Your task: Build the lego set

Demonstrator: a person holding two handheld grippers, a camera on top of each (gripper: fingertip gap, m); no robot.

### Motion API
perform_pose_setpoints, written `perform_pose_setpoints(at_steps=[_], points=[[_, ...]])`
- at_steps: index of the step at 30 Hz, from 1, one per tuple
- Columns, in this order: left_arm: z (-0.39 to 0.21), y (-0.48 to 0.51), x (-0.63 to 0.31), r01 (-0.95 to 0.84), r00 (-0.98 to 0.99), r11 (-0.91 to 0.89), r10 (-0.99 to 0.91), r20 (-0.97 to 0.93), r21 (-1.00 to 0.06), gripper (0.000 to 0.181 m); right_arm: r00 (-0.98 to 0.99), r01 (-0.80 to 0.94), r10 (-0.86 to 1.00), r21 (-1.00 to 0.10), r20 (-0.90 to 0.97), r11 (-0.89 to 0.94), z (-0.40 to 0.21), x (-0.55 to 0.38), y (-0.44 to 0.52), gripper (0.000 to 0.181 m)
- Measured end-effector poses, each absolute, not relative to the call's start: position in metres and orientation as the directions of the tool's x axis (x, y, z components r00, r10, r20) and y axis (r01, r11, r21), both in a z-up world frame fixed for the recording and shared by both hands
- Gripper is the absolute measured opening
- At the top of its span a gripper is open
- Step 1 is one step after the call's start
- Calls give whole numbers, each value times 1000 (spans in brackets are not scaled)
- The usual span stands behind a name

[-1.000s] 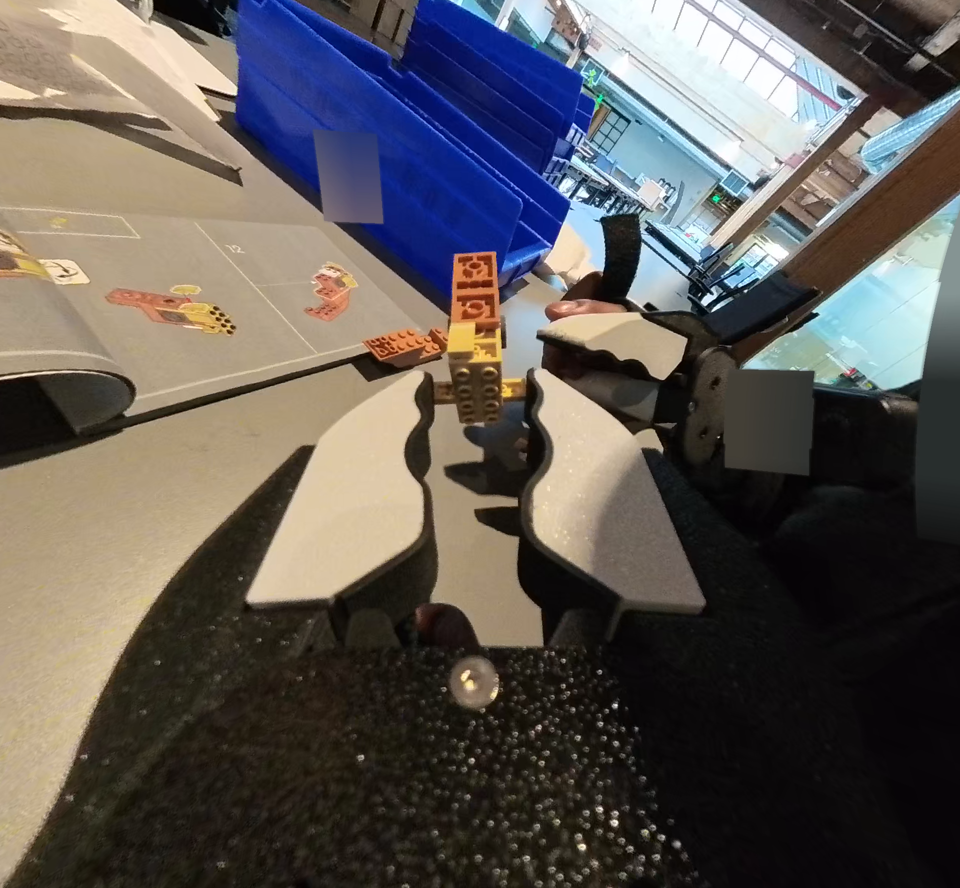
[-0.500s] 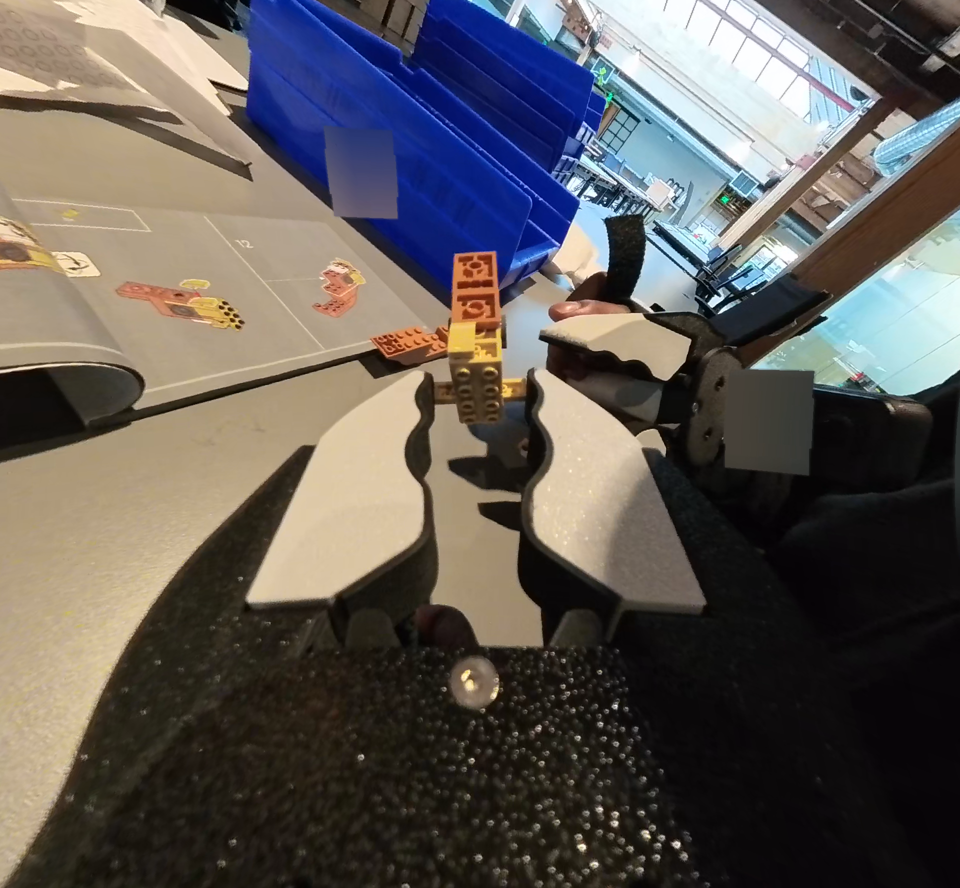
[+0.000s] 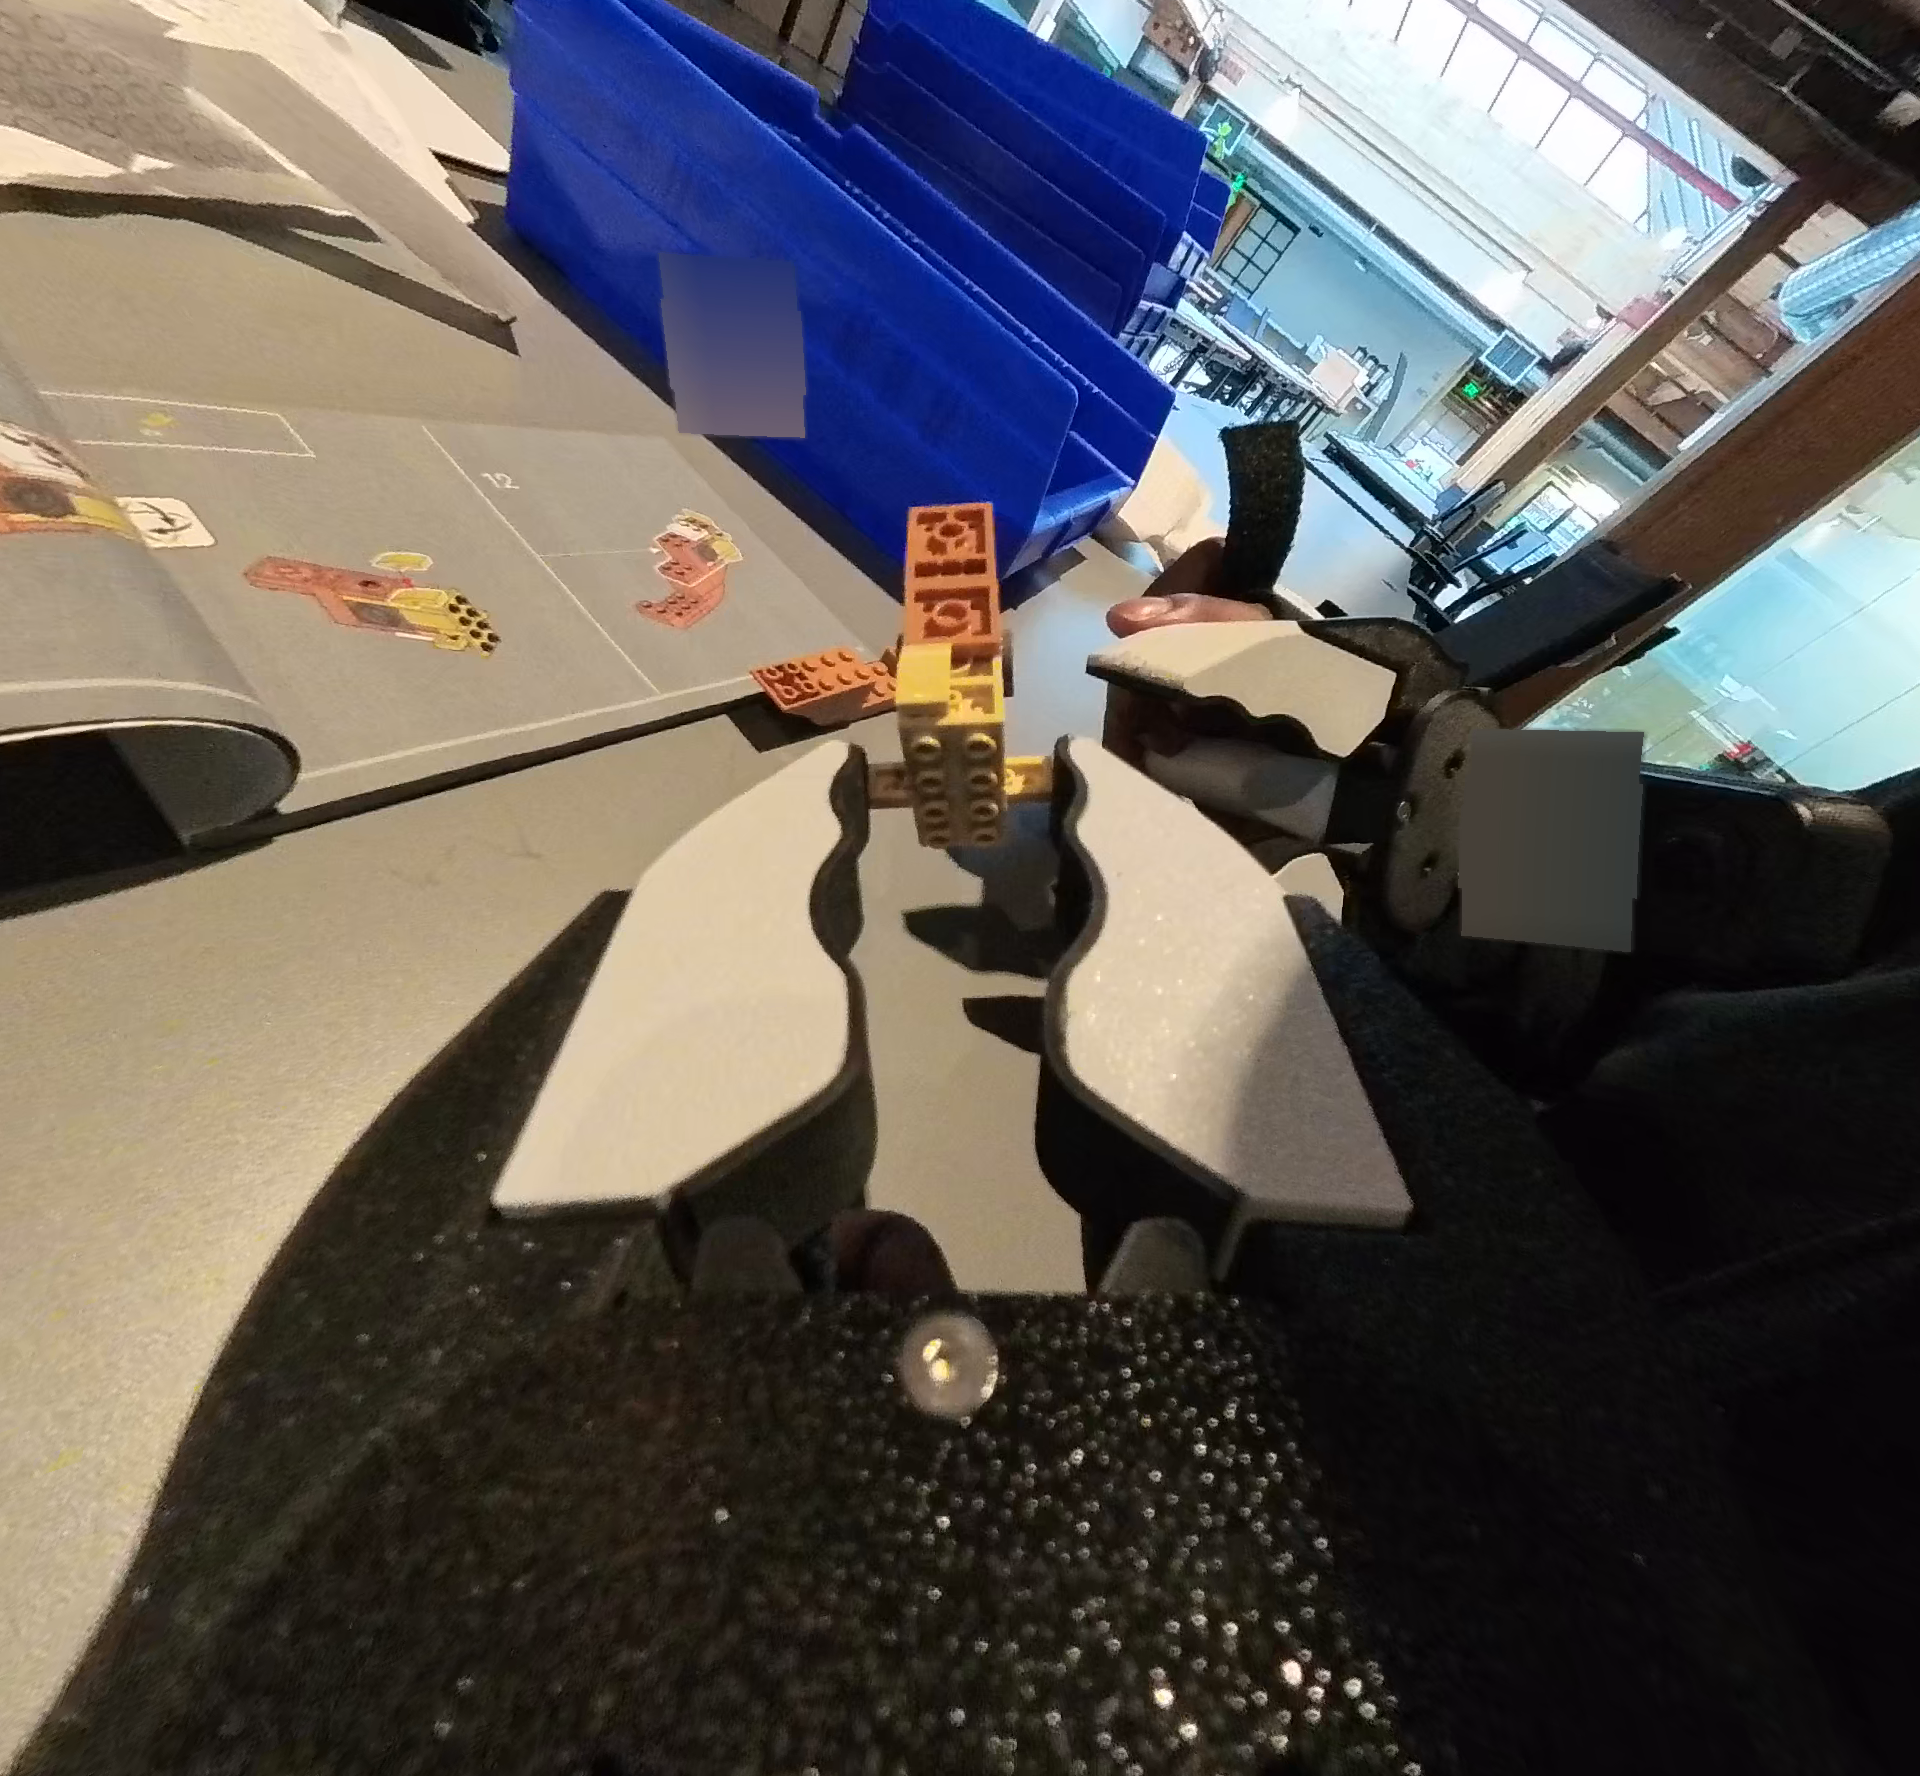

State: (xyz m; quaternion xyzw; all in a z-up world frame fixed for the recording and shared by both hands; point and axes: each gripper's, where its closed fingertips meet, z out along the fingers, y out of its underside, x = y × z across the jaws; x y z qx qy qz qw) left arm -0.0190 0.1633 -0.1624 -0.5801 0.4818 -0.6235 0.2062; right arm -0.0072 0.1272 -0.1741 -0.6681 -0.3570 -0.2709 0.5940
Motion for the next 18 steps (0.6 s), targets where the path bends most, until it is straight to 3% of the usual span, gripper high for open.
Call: perform_pose_setpoints(at_steps=[18], points=[[-167, 161, -17, -321, -218, -414, -843, 492, -852, 33, 672, 738, 132, -675, 729, -26, -164, -5, 123, 51]])
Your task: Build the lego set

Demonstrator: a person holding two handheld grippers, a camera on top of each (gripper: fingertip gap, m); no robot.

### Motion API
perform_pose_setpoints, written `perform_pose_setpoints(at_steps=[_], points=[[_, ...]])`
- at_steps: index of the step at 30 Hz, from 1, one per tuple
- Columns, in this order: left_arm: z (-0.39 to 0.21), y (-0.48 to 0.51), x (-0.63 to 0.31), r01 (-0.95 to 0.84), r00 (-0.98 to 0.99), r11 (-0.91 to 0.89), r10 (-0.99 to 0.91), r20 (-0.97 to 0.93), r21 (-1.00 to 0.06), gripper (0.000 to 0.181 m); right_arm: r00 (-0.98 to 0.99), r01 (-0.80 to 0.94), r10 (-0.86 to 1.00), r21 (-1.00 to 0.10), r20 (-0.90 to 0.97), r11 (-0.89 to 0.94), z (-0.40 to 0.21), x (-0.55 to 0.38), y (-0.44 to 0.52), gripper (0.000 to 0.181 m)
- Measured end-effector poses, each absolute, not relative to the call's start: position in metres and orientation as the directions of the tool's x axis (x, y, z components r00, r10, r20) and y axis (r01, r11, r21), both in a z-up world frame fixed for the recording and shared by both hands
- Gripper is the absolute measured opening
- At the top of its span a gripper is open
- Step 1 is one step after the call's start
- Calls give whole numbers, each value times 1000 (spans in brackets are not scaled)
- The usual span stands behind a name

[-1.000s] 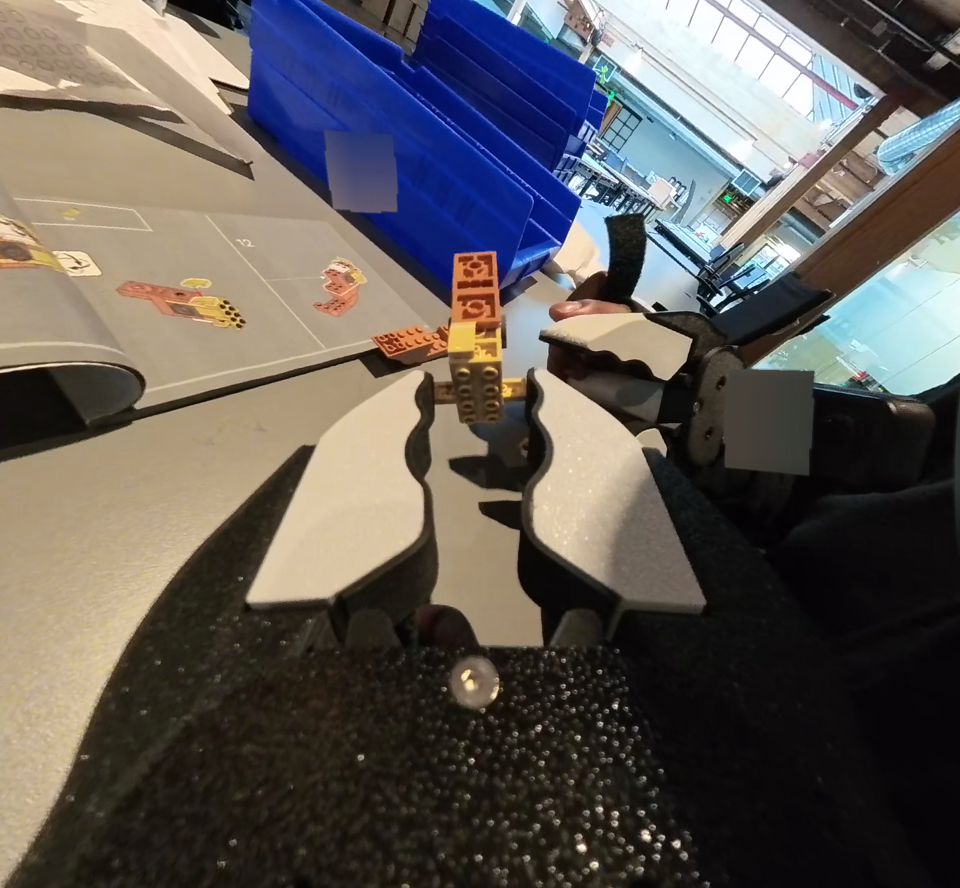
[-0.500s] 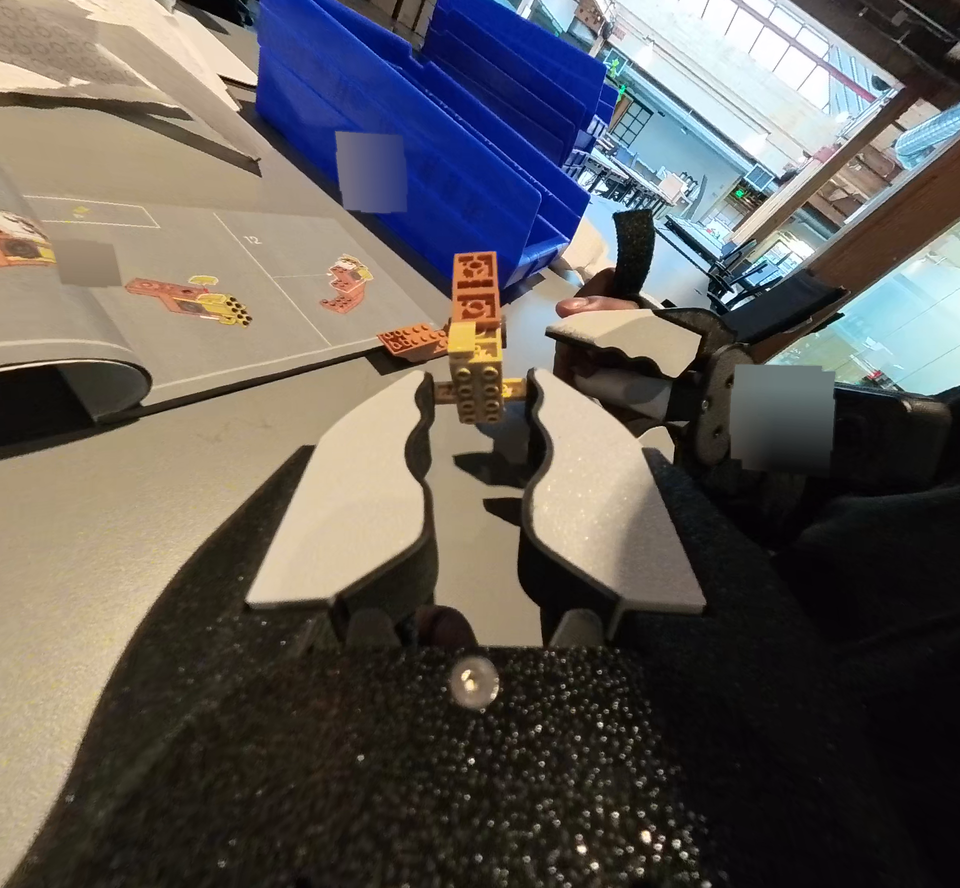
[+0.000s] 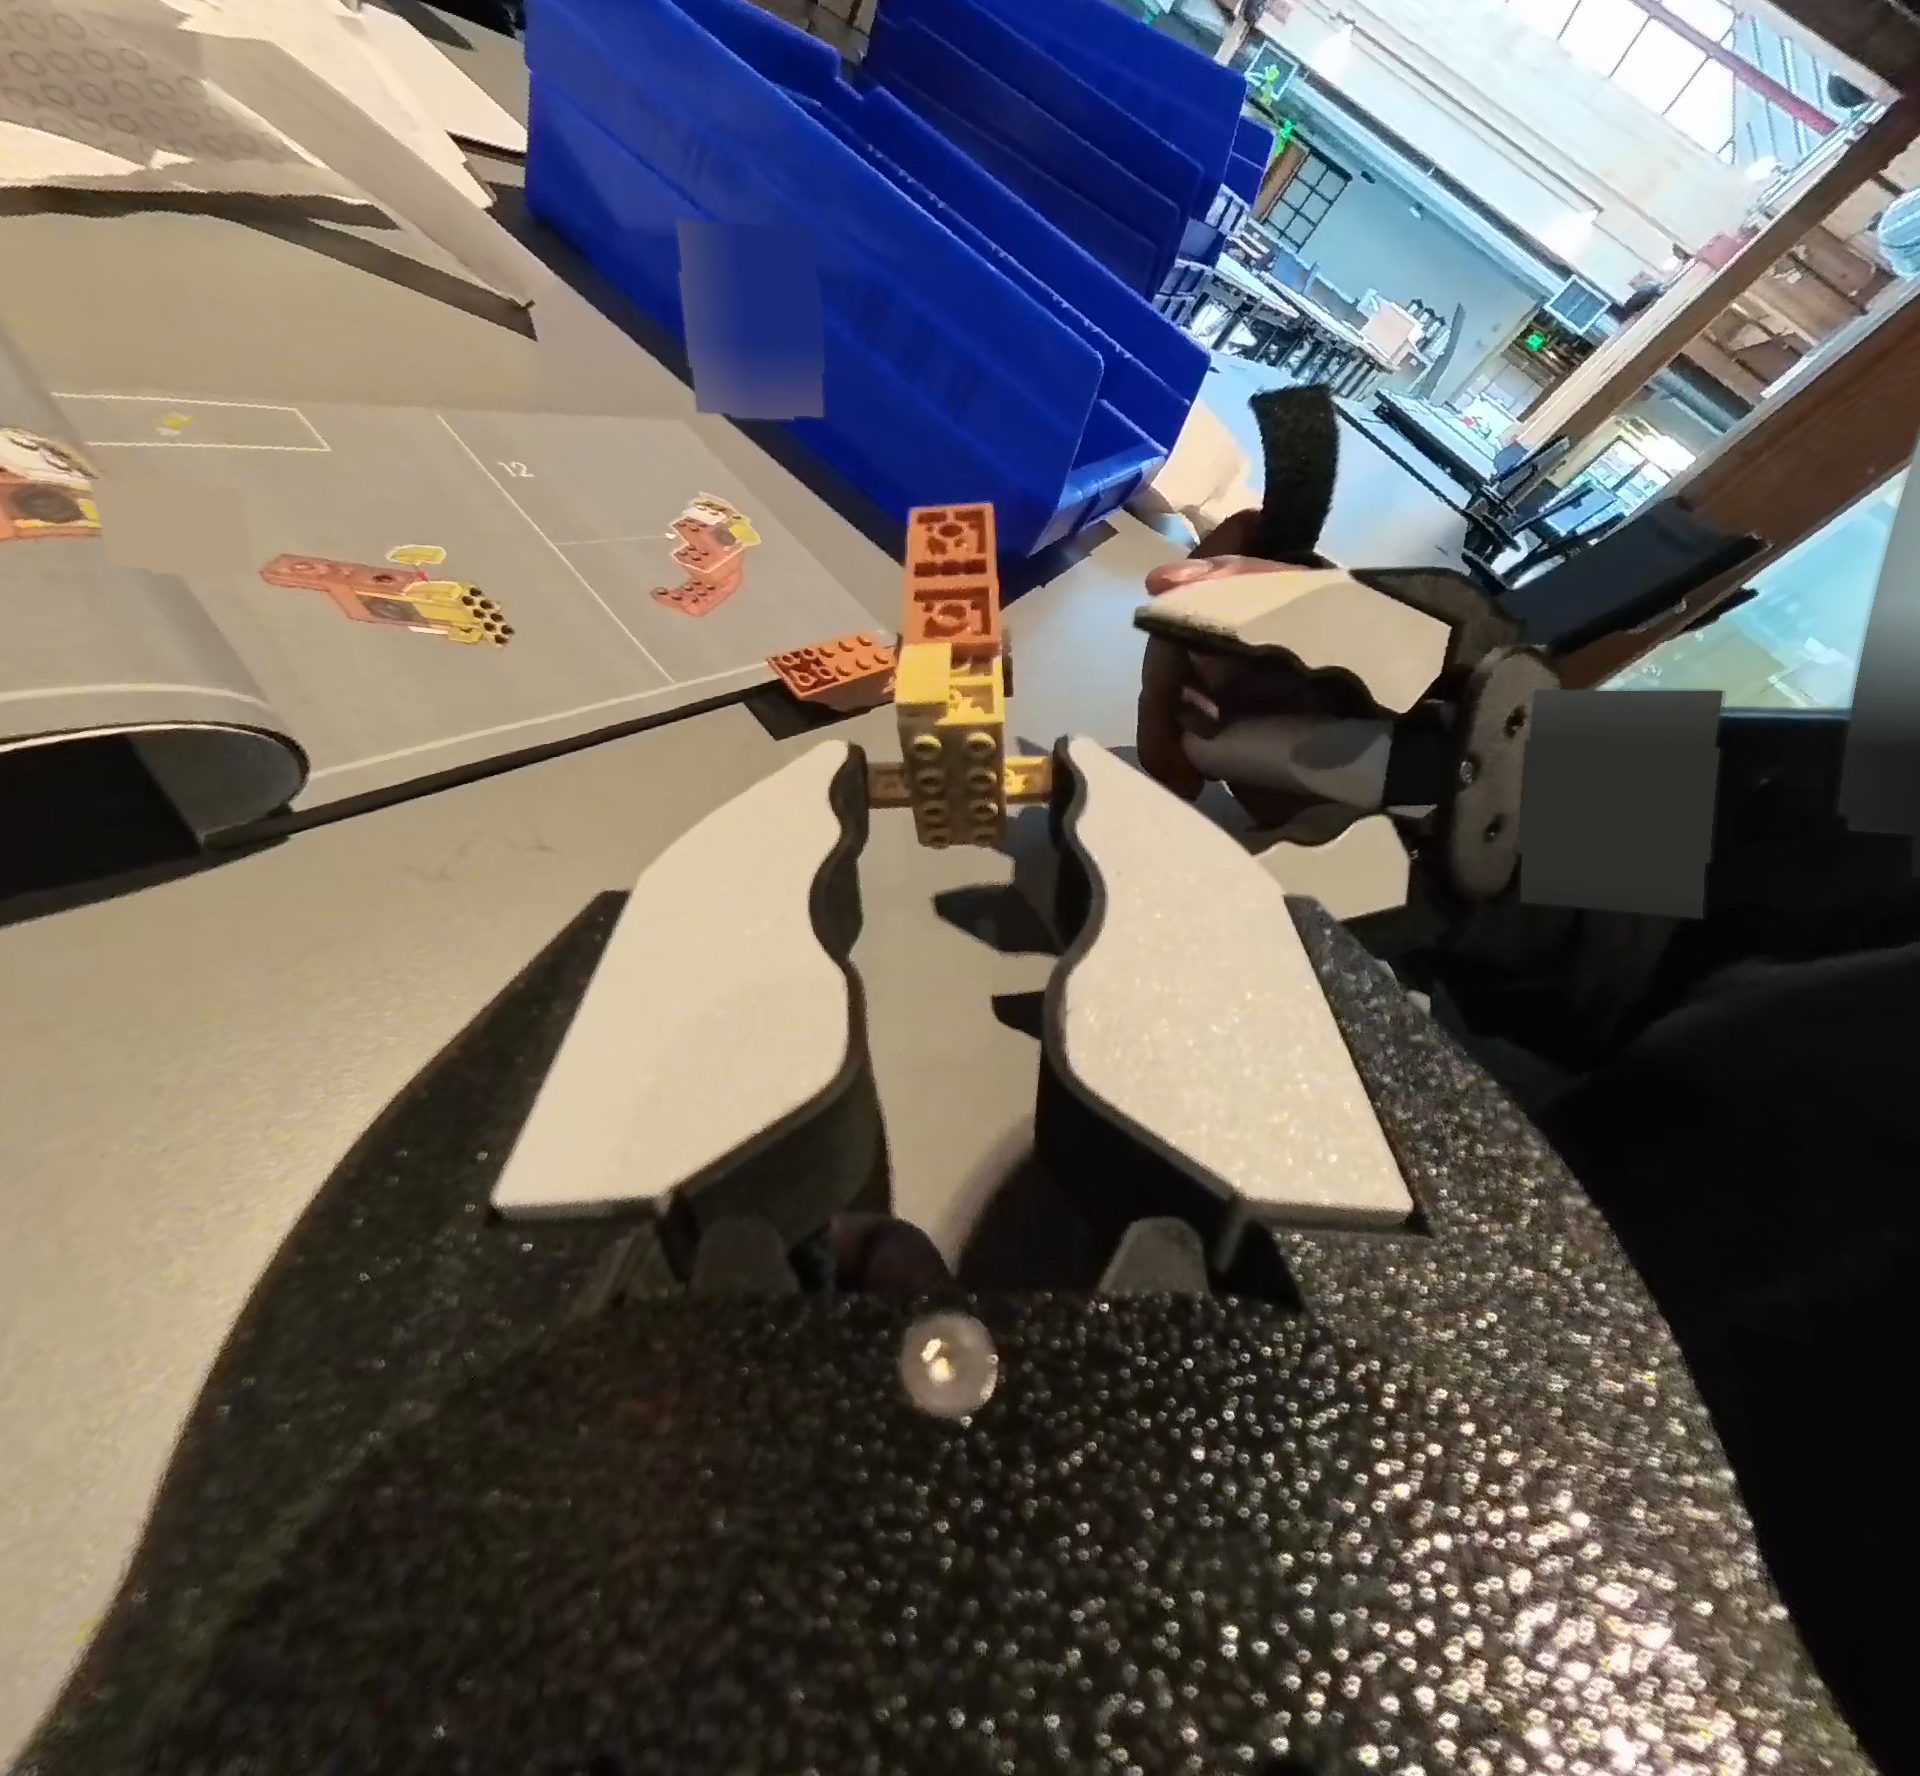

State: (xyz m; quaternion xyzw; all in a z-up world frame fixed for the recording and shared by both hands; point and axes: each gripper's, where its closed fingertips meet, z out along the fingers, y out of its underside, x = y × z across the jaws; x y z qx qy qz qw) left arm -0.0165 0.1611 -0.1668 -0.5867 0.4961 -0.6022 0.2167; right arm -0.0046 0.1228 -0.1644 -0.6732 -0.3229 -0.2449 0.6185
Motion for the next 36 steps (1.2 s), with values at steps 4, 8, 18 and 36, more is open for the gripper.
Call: perform_pose_setpoints(at_steps=[4, 8, 18, 36], points=[[-163, 160, -17, -298, -231, -386, -858, 459, -873, 33, 687, 724, 125, -690, 716, -25, -164, -1, 122, 50], [-147, 158, -9, -186, -247, -262, -920, 304, -947, 33, 708, 703, 121, -710, 696, -29, -163, 2, 121, 51], [-154, 161, 5, -189, -170, -138, -971, 170, -972, 33, 743, 665, 124, -746, 658, -27, -162, 5, 121, 51], [-154, 162, 5, -194, -182, -175, -960, 211, -965, 33, 750, 656, 147, -754, 645, -37, -167, 3, 124, 50]])
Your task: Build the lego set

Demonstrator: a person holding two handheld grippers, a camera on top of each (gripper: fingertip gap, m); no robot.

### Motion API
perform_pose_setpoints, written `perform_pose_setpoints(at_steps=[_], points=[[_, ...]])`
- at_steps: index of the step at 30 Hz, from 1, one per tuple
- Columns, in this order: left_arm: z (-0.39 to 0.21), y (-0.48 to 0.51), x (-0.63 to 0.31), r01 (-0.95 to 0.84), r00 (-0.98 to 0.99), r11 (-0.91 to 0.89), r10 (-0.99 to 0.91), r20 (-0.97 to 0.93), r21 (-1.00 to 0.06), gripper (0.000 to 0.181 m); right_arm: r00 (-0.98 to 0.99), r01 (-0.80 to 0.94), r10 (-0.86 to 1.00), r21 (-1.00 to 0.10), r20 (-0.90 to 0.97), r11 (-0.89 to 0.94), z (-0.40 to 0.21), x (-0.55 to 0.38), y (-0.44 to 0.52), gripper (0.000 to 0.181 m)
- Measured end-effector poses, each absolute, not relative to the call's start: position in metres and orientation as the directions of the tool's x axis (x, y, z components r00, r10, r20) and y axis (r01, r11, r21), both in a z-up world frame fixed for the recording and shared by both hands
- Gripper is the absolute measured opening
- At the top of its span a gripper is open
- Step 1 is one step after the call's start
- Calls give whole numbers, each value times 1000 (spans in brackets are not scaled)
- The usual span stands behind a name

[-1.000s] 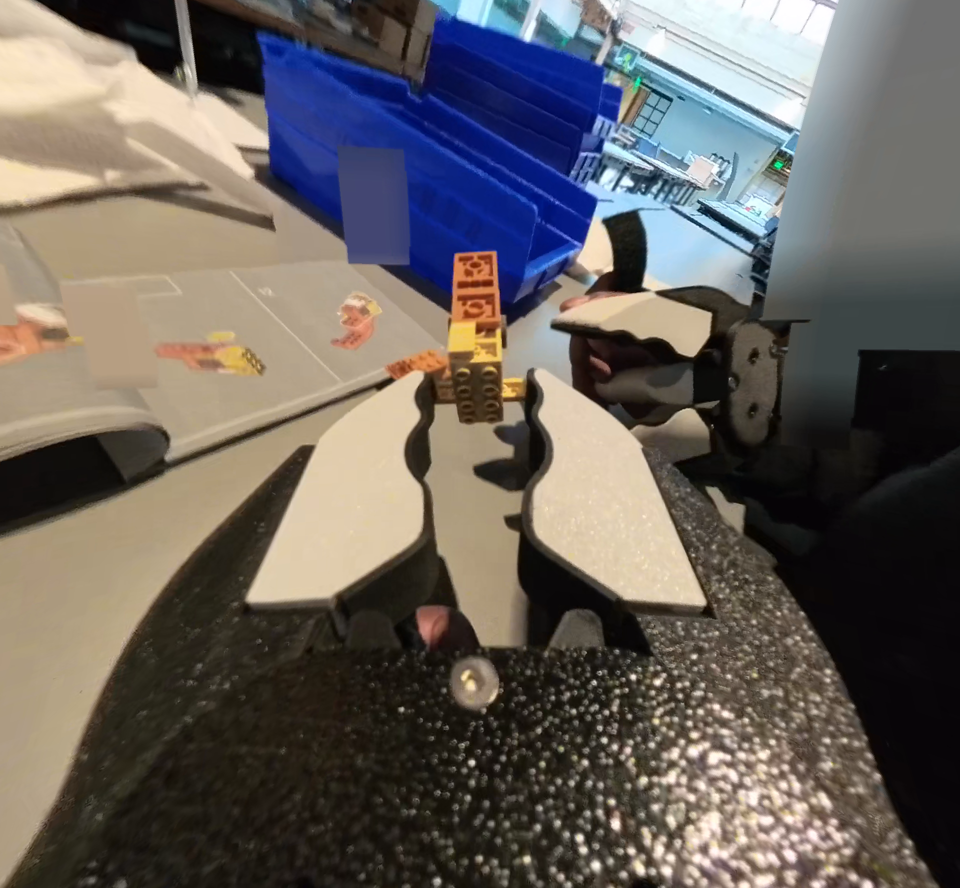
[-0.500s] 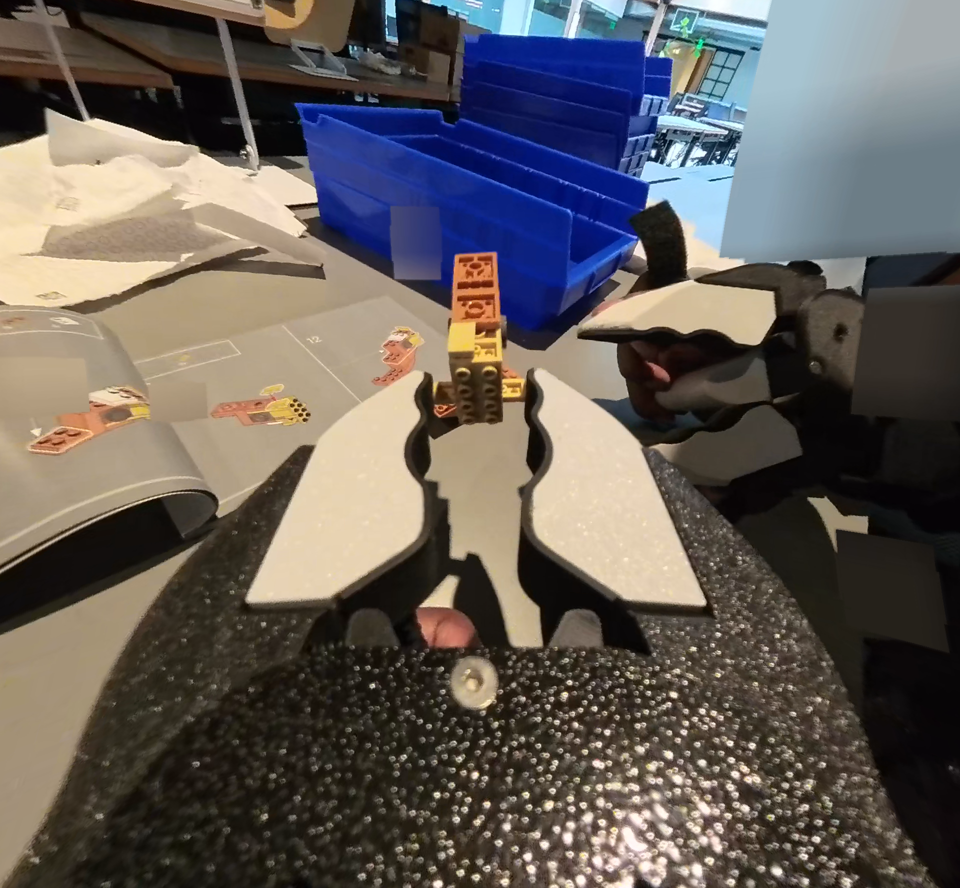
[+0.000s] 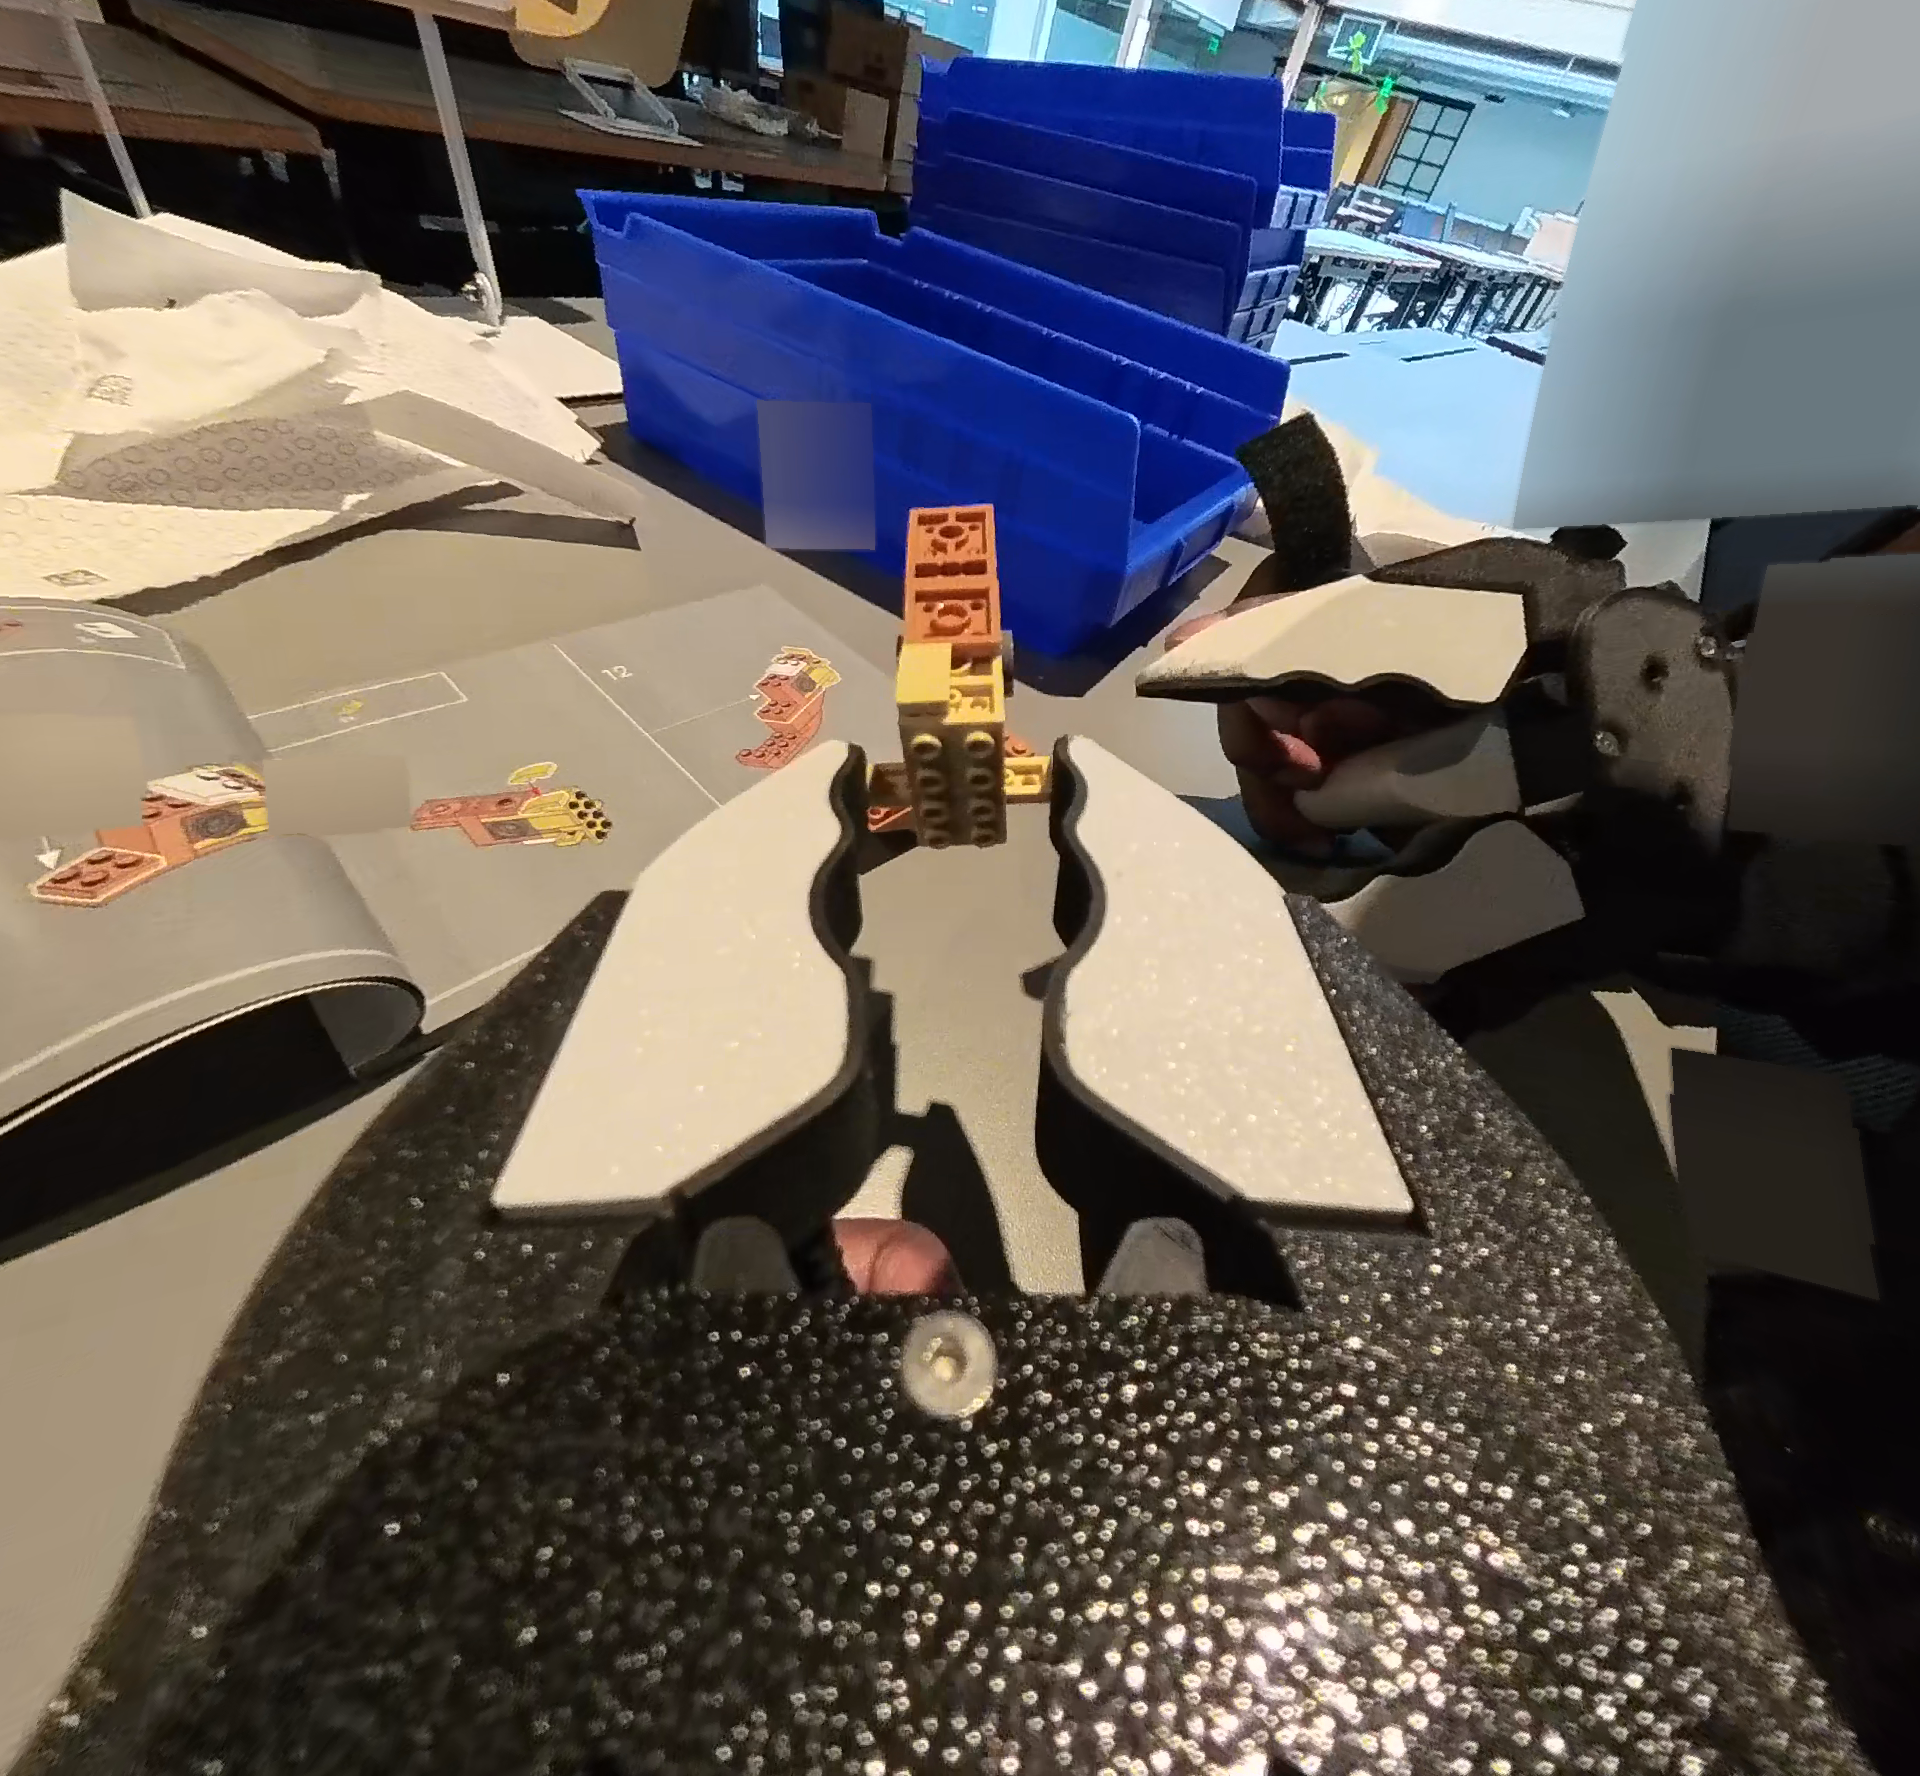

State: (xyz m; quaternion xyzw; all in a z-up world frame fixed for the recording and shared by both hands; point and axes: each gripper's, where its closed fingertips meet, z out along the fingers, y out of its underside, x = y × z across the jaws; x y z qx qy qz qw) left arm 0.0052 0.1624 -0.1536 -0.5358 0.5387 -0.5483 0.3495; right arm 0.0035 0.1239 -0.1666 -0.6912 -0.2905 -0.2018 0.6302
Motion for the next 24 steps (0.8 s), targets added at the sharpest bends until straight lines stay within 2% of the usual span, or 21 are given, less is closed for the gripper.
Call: perform_pose_setpoints(at_steps=[24], points=[[-164, 155, 11, -259, -165, -66, -980, 111, -964, 33, 745, 662, 135, -749, 653, -29, -164, 3, 123, 50]])
